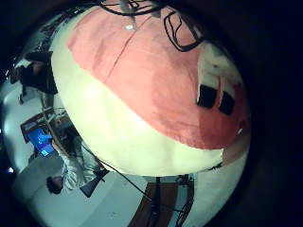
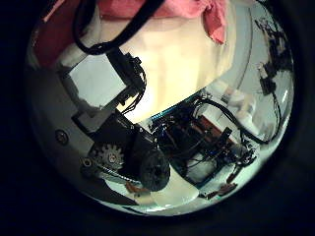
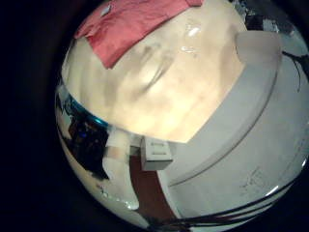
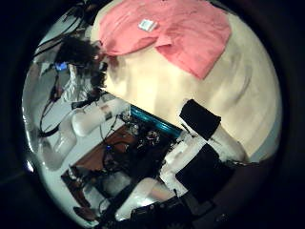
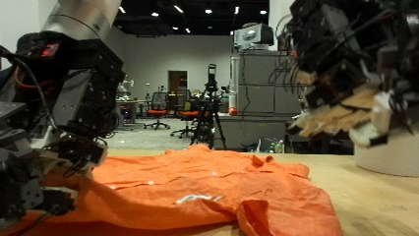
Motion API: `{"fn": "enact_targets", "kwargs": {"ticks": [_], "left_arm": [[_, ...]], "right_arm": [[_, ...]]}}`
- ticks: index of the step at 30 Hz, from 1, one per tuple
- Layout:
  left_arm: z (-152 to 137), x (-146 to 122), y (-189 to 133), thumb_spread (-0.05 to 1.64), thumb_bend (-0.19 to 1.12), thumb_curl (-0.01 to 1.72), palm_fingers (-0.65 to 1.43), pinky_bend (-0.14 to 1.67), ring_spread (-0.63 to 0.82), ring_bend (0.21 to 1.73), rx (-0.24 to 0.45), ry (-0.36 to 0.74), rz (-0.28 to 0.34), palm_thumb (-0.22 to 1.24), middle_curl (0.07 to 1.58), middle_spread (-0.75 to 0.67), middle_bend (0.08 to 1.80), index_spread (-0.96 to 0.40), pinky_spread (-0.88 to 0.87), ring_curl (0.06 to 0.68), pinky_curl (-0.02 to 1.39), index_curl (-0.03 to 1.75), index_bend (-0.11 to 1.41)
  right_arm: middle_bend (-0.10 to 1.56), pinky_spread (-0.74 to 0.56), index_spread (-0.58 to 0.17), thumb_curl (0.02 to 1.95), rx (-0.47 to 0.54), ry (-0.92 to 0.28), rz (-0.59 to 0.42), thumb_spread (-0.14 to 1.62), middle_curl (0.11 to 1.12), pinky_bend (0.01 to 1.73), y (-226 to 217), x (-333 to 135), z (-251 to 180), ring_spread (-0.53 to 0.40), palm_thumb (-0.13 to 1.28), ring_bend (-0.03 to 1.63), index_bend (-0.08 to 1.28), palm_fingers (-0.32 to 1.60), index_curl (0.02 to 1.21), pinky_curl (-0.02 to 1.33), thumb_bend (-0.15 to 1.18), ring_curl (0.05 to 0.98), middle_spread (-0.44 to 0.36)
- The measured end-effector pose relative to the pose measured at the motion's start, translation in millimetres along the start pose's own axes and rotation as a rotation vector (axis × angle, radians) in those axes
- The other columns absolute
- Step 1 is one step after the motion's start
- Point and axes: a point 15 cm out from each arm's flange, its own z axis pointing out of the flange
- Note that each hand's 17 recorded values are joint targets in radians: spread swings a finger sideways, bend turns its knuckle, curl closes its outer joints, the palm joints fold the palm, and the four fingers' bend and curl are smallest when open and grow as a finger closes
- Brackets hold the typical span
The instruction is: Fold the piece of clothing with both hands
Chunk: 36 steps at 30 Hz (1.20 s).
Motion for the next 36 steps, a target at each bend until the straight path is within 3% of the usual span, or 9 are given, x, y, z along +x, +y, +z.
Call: {"fn": "enact_targets", "kwargs": {"ticks": [14,20,21,23,24,27,28,30,36], "left_arm": [[-9.0,-1.7,2.0,1.02,-0.01,0.79,0.94,1.07,-0.45,1.35,-0.005,0.0,-0.004,0.83,1.1,-0.56,0.95,-0.71,-0.67,0.537,0.62,1.43,0.25],[-9.6,-2.0,1.7,1.02,-0.01,0.8,0.95,1.06,-0.45,1.34,-0.005,0.0,-0.004,0.83,1.1,-0.56,0.94,-0.69,-0.68,0.531,0.62,1.49,0.22],[-9.6,-2.1,1.7,1.02,-0.01,0.8,0.95,1.05,-0.45,1.34,-0.005,-0.001,-0.004,0.82,1.11,-0.56,0.94,-0.69,-0.68,0.53,0.62,1.5,0.21],[-10.4,-3.3,1.9,1.03,-0.01,0.81,0.95,1.05,-0.45,1.34,-0.003,-0.001,-0.007,0.82,1.11,-0.56,0.93,-0.68,-0.68,0.528,0.62,1.51,0.2],[-10.3,-2.8,1.7,1.03,-0.01,0.81,0.96,1.05,-0.45,1.34,-0.003,0.001,-0.007,0.82,1.11,-0.56,0.93,-0.68,-0.68,0.527,0.62,1.52,0.2],[-11.0,-3.5,1.6,1.03,-0.01,0.81,0.95,1.04,-0.45,1.33,-0.002,-0.002,-0.008,0.82,1.11,-0.55,0.92,-0.67,-0.68,0.528,0.62,1.54,0.18],[-12.0,-3.9,1.7,1.03,-0.01,0.81,0.95,1.04,-0.45,1.33,0.0,-0.003,-0.008,0.82,1.11,-0.55,0.92,-0.66,-0.68,0.527,0.62,1.55,0.19],[-13.8,-3.9,3.3,1.03,-0.01,0.81,0.95,1.03,-0.45,1.33,-0.001,-0.004,-0.007,0.82,1.11,-0.56,0.91,-0.65,-0.68,0.527,0.62,1.56,0.19],[-22.1,4.5,17.2,1.02,-0.01,0.82,0.96,1.02,-0.46,1.32,-0.01,0.009,0.025,0.81,1.11,-0.56,0.9,-0.62,-0.69,0.527,0.62,1.58,0.18]], "right_arm": [[0.19,0.12,-0.311,0.33,-0.027,0.063,-0.019,0.96,0.36,0.28,-62.8,11.9,59.7,0.047,0.75,0.32,0.18,0.23,0.31,0.29,-0.03,0.267,-0.06],[0.25,0.06,-0.304,0.34,-0.1,0.11,-0.007,0.92,0.38,0.2,-66.4,13.2,82.5,-0.027,0.77,0.35,0.2,0.39,0.32,0.26,-0.02,0.265,-0.088],[0.33,-0.02,-0.318,0.35,-0.102,0.123,-0.002,0.9,0.4,0.19,-66.2,15.4,82.8,-0.094,0.78,0.42,0.21,0.59,0.33,0.25,-0.02,0.277,-0.124],[0.4,-0.16,-0.346,0.36,-0.09,0.131,0.002,0.89,0.44,0.26,-67.6,16.7,79.8,-0.182,0.8,0.54,0.21,0.86,0.35,0.26,-0.02,0.317,-0.174],[0.48,-0.29,-0.379,0.37,-0.074,0.133,0.003,0.88,0.47,0.35,-68.8,16.9,75.5,-0.246,0.82,0.66,0.22,1.19,0.35,0.26,-0.02,0.336,-0.207],[0.64,-0.4,-0.408,0.38,-0.078,0.133,0.002,0.88,0.57,0.59,-65.4,17.3,72.4,-0.281,0.85,0.84,0.4,1.39,0.47,0.38,-0.02,0.451,-0.235],[0.64,-0.4,-0.408,0.38,-0.079,0.133,0.001,0.88,0.57,0.59,-64.3,17.5,71.4,-0.281,0.85,0.84,0.4,1.39,0.47,0.38,-0.02,0.451,-0.235],[0.8,-0.41,-0.404,0.4,-0.074,0.131,0.001,0.94,0.65,0.82,-60.7,19.7,66.8,-0.281,0.92,0.96,0.6,1.41,0.57,0.48,0.01,0.523,-0.237],[1.04,-0.37,-0.37,0.42,-0.07,0.112,0.028,1.14,0.78,1.07,-34.1,30.6,52.5,-0.278,1.0,1.16,0.87,1.22,0.72,0.63,0.04,0.631,-0.238]]}}
